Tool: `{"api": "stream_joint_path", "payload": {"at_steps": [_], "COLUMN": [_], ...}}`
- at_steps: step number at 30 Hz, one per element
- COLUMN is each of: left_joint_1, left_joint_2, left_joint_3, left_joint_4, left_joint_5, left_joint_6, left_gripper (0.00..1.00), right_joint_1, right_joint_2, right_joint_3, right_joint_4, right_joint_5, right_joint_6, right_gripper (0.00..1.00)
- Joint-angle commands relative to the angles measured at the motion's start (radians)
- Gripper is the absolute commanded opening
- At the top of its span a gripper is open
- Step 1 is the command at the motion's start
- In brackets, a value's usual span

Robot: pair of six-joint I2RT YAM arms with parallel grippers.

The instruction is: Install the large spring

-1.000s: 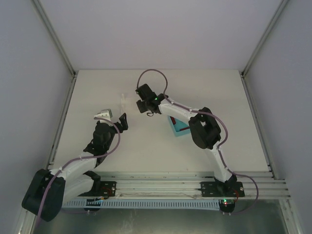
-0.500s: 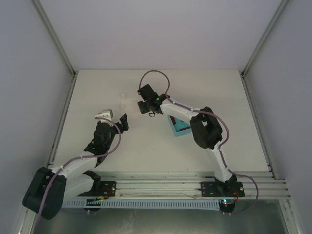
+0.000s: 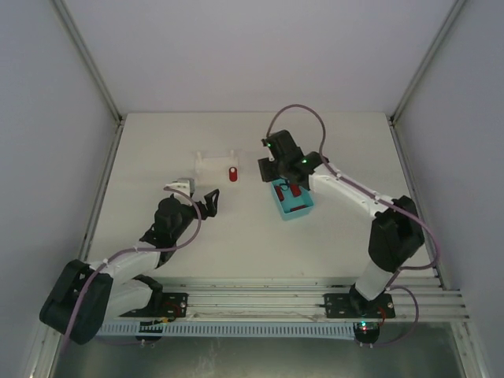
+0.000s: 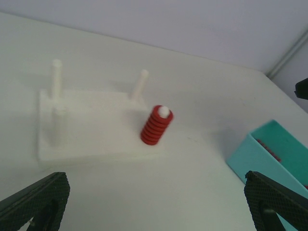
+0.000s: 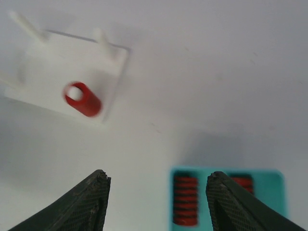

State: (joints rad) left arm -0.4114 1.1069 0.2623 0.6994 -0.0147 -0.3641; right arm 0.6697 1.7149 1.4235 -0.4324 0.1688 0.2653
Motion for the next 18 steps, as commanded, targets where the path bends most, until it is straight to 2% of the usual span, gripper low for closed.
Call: {"api": "stream_joint_path", "payload": {"at_steps": [1, 4, 9, 18], "left_joint_1": [-0.023, -0.039, -0.049, -0.049], "left_joint_2": [0.039, 0.065, 0.09, 0.055], "left_joint_3": [0.042, 0.056, 0.064, 0.054], "left_joint_4": [0.08, 0.093, 0.105, 0.081], "left_joint_5": [0.128, 0.193, 0.216, 0.148], "left_joint_6": [0.032, 0.053, 0.063, 0.068], "left_gripper": [0.99, 0.99, 0.99, 0.99], "right_joint_1": [-0.023, -0.037, -0.065, -0.082], "right_joint_2": [-0.052, -0.081, -0.049, 0.097], "right_joint_3": [-0.072, -0.126, -0.15, -0.093], "right_joint_4": [-0.134, -0.156, -0.187, -0.208], "right_joint_5": [0.085, 0.107, 0.123, 0.183], "right_joint_6": [-0.003, -0.016, -0.02, 0.005], "right_gripper": [0.57, 0.53, 0.39, 0.33]}}
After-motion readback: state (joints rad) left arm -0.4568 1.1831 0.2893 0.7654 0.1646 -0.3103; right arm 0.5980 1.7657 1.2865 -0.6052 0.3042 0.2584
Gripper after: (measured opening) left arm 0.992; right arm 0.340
